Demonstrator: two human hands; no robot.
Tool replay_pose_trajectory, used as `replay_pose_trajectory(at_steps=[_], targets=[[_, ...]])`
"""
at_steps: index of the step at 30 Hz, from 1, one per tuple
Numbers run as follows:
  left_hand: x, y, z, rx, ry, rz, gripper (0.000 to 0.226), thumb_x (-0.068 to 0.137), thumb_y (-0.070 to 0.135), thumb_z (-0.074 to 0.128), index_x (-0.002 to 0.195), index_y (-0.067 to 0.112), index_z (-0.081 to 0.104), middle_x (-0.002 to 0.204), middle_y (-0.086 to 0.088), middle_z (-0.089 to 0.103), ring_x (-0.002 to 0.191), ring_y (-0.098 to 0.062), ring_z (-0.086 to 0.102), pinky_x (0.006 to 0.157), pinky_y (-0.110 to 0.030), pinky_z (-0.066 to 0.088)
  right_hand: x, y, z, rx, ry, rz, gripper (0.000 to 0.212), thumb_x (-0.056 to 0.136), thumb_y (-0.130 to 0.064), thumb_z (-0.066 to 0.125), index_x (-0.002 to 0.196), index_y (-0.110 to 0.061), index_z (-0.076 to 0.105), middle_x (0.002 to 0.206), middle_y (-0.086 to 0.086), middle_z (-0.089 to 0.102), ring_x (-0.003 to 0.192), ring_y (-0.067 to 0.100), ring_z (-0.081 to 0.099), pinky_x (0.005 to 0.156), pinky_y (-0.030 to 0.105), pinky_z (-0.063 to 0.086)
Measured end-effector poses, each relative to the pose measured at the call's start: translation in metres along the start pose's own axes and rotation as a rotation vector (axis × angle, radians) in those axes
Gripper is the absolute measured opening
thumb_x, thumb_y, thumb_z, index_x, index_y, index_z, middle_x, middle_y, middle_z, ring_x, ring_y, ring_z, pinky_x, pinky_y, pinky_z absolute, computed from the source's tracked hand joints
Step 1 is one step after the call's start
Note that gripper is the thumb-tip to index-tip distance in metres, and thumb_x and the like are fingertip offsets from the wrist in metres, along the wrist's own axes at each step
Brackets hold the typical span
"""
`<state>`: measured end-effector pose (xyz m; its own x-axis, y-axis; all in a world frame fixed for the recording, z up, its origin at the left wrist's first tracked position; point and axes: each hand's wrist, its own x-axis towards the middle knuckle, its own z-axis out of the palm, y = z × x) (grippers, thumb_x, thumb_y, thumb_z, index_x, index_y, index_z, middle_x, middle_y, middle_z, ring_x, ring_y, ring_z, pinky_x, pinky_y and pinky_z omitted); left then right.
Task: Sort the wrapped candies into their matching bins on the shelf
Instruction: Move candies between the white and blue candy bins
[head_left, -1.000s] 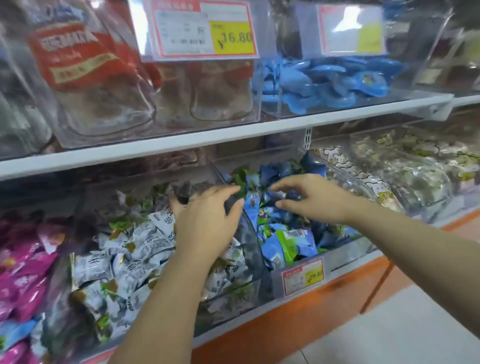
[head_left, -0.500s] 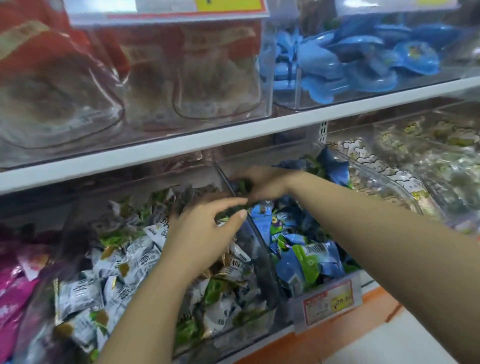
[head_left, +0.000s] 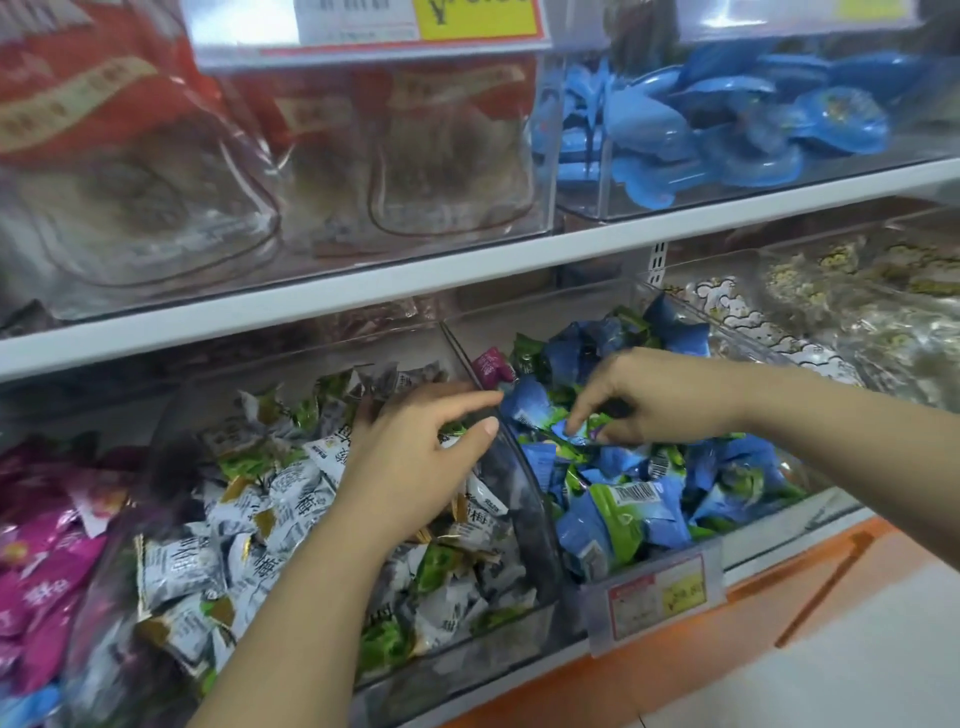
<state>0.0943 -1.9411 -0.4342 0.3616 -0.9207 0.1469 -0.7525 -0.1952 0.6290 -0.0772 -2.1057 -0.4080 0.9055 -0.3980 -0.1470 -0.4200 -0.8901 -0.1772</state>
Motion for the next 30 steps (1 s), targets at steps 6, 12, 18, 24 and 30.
replay_pose_trajectory(at_steps=[6, 12, 18, 24, 30], targets=[[-0.004, 0.005, 0.0, -0.005, 0.026, -0.017, 0.025, 0.091, 0.053, 0.047, 0.113, 0.064, 0.052, 0.122, 0.021, 0.06, 0.081, -0.018, 0.064, 0.097, -0.058, 0.042, -0.003, -0.005, -0.019, 0.322, 0.025, -0.008, 0.013, 0.084, -0.035, 0.067, 0.095, -0.041, 0.07, 0.107, -0.013, 0.069, 0.092, 0.005, 0.063, 0.084, 0.024, 0.047], [-0.001, 0.003, 0.001, -0.035, 0.037, -0.023, 0.024, 0.091, 0.05, 0.049, 0.109, 0.066, 0.053, 0.098, 0.025, 0.063, 0.091, -0.008, 0.056, 0.101, -0.063, 0.035, 0.053, -0.02, -0.012, 0.149, 0.021, 0.01, 0.042, 0.091, -0.035, 0.059, 0.131, -0.028, 0.053, 0.117, -0.013, 0.054, 0.104, 0.004, 0.049, 0.083, 0.018, 0.037], [-0.001, 0.001, -0.001, 0.004, 0.012, -0.003, 0.025, 0.09, 0.052, 0.048, 0.106, 0.072, 0.048, 0.127, 0.032, 0.048, 0.099, -0.031, 0.06, 0.099, -0.063, 0.038, 0.047, -0.016, 0.006, 0.147, -0.308, 0.065, 0.044, 0.085, -0.048, 0.061, 0.127, -0.036, 0.057, 0.133, -0.015, 0.05, 0.119, 0.006, 0.046, 0.103, 0.026, 0.034], [-0.002, 0.002, 0.0, 0.0, 0.016, -0.001, 0.027, 0.091, 0.052, 0.048, 0.101, 0.076, 0.044, 0.132, 0.028, 0.048, 0.108, -0.027, 0.058, 0.102, -0.062, 0.036, 0.016, -0.009, 0.016, 0.038, -0.314, 0.004, 0.054, 0.083, -0.059, 0.057, 0.135, -0.047, 0.043, 0.146, -0.014, 0.039, 0.133, 0.011, 0.036, 0.111, 0.035, 0.029], [0.0, 0.001, 0.002, -0.009, 0.013, 0.012, 0.029, 0.092, 0.051, 0.048, 0.096, 0.079, 0.042, 0.123, 0.026, 0.055, 0.086, 0.008, 0.059, 0.106, -0.06, 0.032, 0.014, -0.017, -0.01, 0.247, -0.247, 0.029, 0.027, 0.085, -0.047, 0.062, 0.111, -0.041, 0.066, 0.119, -0.026, 0.061, 0.106, -0.005, 0.057, 0.1, 0.021, 0.039]])
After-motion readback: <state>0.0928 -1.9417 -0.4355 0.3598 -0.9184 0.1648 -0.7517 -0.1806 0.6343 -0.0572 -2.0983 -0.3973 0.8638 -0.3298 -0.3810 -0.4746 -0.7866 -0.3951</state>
